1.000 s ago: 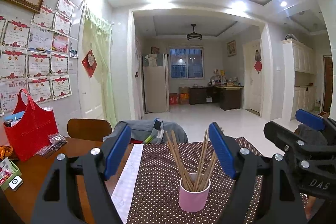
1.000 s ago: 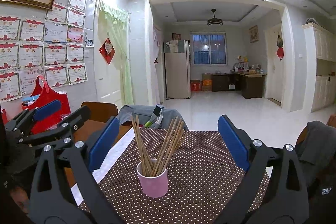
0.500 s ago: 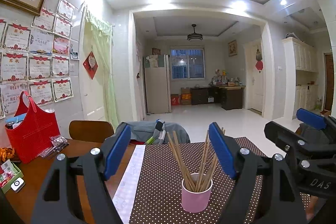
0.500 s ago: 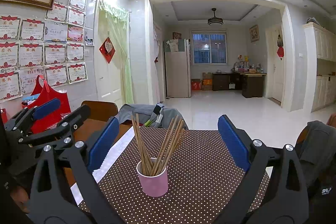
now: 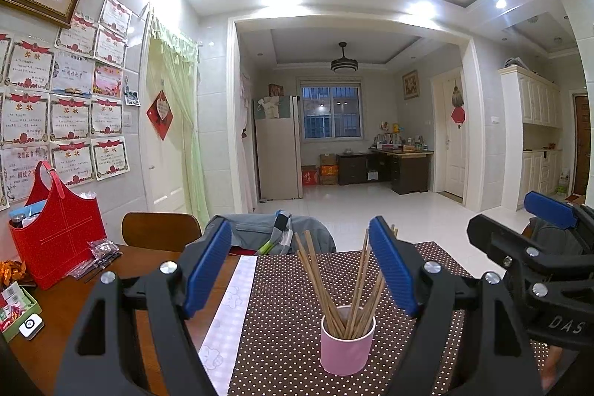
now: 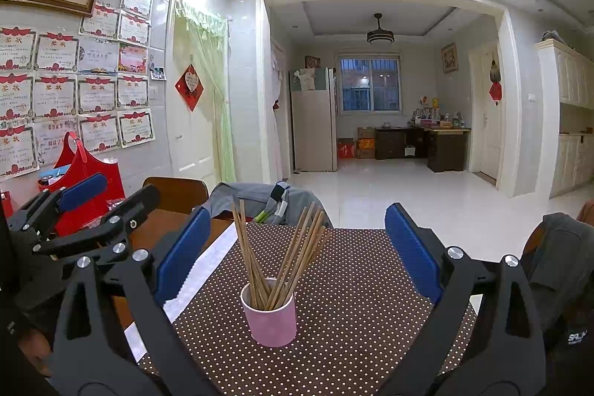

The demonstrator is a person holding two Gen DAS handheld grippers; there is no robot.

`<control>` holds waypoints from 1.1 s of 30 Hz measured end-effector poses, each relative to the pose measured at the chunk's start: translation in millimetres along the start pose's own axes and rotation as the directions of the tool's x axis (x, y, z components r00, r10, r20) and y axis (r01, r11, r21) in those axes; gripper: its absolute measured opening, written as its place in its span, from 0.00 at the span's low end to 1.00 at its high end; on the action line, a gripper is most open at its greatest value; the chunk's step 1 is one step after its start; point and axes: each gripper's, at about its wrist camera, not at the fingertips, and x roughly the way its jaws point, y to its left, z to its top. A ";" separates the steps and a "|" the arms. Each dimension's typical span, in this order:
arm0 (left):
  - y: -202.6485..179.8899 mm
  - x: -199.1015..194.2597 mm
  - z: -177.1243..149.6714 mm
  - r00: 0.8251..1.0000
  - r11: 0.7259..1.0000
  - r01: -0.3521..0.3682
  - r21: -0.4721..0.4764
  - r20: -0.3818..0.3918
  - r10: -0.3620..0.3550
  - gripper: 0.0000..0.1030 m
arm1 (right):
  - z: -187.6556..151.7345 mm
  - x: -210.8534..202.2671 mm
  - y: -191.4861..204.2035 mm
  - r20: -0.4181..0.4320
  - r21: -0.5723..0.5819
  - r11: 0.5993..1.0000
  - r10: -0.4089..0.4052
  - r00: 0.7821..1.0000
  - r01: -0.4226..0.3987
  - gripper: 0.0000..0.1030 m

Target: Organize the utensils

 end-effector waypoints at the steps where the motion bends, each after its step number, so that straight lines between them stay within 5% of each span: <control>1: -0.2 0.0 -0.1 1.000 1.000 0.000 0.000 0.000 0.000 0.73 | 0.1 -0.3 -0.1 -0.001 0.000 1.000 0.000 1.000 0.000 0.90; 33: -0.2 -0.5 0.7 1.000 1.000 0.000 0.001 -0.002 0.000 0.73 | -1.1 3.0 -1.7 -0.014 0.003 1.000 0.007 1.000 -0.007 0.90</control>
